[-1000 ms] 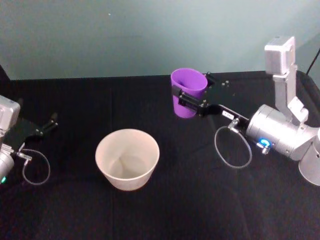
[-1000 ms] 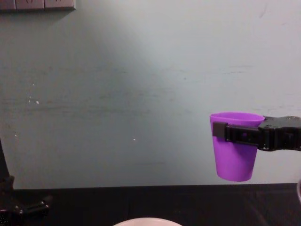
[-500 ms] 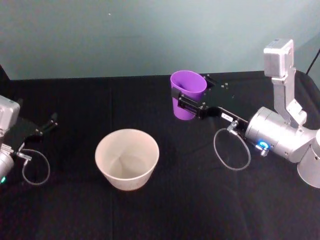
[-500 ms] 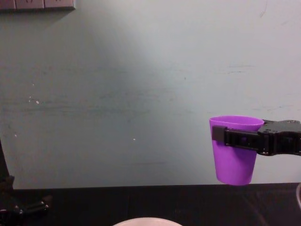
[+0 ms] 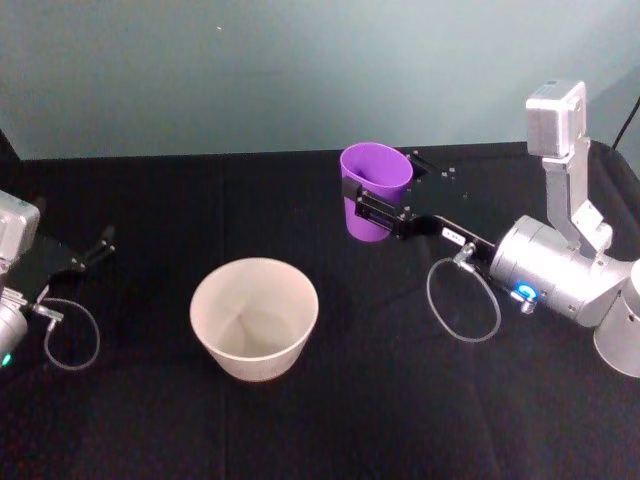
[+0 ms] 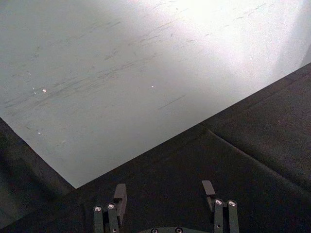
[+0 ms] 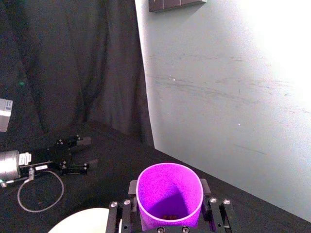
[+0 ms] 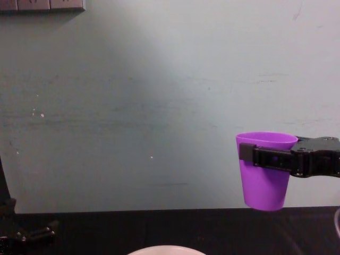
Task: Pick up the cup and pour the mung beans from the cup into the bowl.
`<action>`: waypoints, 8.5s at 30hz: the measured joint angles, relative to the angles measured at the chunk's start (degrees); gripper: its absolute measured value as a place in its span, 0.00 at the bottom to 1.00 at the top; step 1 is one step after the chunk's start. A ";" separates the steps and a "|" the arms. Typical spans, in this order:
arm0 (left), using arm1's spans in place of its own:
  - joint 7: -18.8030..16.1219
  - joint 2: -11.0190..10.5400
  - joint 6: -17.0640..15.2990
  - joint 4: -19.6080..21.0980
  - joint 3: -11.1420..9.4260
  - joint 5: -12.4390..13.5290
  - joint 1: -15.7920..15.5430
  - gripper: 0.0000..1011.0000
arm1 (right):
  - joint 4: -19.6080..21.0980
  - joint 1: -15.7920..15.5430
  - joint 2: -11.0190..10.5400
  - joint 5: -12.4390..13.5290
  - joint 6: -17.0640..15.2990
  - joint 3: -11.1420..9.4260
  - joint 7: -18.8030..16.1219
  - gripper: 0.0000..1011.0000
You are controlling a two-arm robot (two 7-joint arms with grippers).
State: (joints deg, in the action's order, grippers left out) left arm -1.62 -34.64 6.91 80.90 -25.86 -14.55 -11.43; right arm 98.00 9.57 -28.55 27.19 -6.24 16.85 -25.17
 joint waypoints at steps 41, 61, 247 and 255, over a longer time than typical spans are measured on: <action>0.00 0.00 0.00 0.00 0.00 0.00 0.00 0.99 | -0.07 -0.04 0.03 -0.07 0.09 0.00 -0.07 0.72; 0.00 0.00 0.00 0.00 0.00 0.00 0.00 0.99 | -0.08 -0.04 0.03 -0.07 0.09 0.00 -0.07 0.72; 0.00 0.00 0.00 0.00 0.00 0.00 0.00 0.99 | -4.33 11.75 -1.01 -25.64 -0.55 14.80 8.48 0.72; 0.00 0.00 0.00 0.00 0.00 0.00 0.00 0.99 | -1.38 12.54 -3.38 -39.82 -1.87 19.47 12.21 0.72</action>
State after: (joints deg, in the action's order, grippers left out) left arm -1.62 -34.65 6.91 80.90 -25.86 -14.55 -11.43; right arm 96.63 22.11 -31.93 -12.62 -8.11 36.32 -12.96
